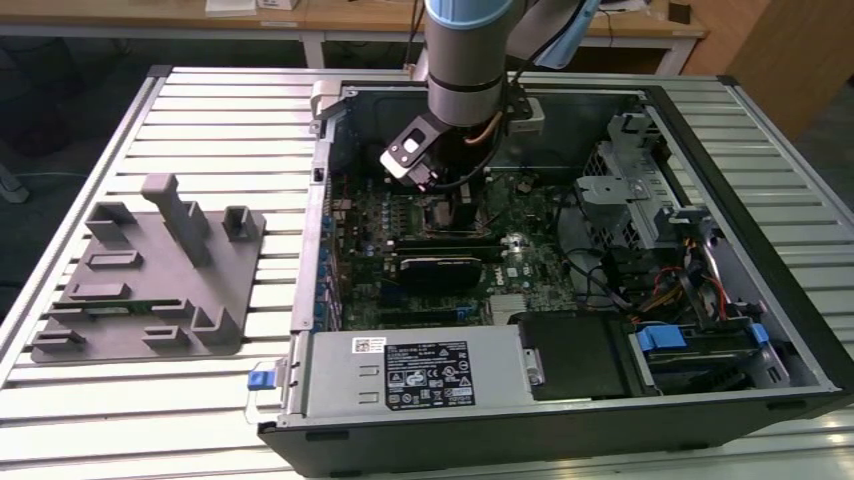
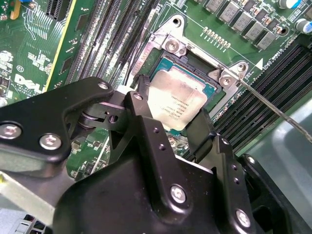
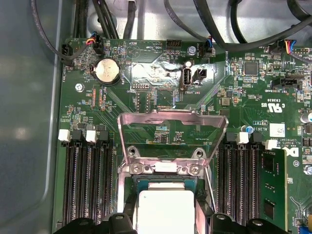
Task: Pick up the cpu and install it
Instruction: 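Place the cpu into insertion slot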
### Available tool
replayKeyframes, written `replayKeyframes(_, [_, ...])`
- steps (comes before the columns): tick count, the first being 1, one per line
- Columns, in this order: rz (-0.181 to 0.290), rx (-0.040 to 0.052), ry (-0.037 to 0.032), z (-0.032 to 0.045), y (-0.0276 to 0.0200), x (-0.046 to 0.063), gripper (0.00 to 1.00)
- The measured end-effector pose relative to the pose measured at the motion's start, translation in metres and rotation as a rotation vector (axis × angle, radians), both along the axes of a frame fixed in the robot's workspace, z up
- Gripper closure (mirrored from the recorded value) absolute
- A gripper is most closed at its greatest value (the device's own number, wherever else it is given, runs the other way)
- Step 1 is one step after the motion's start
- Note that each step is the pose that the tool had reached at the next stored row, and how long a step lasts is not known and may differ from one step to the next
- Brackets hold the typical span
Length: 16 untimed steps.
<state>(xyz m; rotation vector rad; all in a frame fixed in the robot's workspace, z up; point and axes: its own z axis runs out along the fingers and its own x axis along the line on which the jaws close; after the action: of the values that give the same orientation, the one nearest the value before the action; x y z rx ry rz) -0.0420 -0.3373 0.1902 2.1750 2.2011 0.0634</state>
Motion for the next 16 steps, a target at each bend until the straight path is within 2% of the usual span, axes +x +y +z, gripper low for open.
replayKeyframes(6, [0.000,0.0015,-0.0010,-0.0006,0.0003,0.0002,0.45])
replayKeyframes(7, [0.000,0.0011,-0.0007,-0.0005,0.0002,0.0002,0.39])
replayKeyframes(16, [0.000,0.0015,-0.0003,0.0013,0.0001,0.0000,0.39])
